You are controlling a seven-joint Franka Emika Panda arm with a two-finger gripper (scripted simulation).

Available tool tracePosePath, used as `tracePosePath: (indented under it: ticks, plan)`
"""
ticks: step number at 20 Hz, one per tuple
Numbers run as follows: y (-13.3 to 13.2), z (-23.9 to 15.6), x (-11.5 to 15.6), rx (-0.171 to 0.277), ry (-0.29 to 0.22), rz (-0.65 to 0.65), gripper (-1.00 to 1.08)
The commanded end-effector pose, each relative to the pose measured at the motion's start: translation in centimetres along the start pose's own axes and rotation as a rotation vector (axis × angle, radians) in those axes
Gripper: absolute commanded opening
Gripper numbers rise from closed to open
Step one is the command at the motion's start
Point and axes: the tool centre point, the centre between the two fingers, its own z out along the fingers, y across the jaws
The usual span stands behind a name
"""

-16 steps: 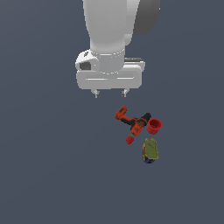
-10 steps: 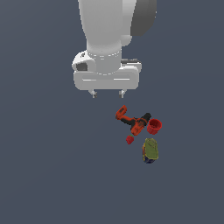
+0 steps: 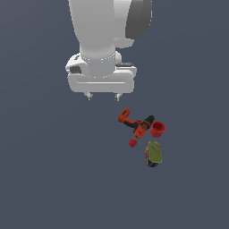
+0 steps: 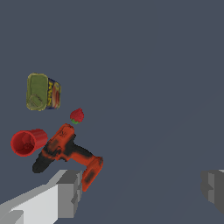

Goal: Pick up a designated object from a clutter of objects.

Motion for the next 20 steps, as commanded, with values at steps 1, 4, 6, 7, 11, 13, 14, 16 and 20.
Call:
tracePosePath:
  ticks: [1, 4, 6, 7, 11, 13, 14, 16, 20]
  plan:
    - [-0.3, 0.2, 0.3, -0.002, 0.000, 0.000, 1.00]
    - [-0.9, 0.8, 0.9, -0.005, -0.001, 0.004, 1.00]
    - [-1.6, 1.4, 1.5, -0.008, 0.000, 0.006, 1.00]
    - [-2.0, 1.7, 1.9, -0.010, 0.000, 0.008, 1.00]
    - [-3.9, 3.4, 3.5, -0.017, 0.001, 0.015, 1.00]
    - [-5.1, 4.5, 4.4, -0.021, 0.002, 0.019, 1.00]
    - [-5.9, 5.2, 4.9, -0.023, 0.002, 0.022, 1.00]
    - [-7.4, 6.6, 5.9, -0.027, 0.003, 0.027, 1.00]
    - [-10.9, 9.8, 7.7, -0.031, 0.006, 0.038, 1.00]
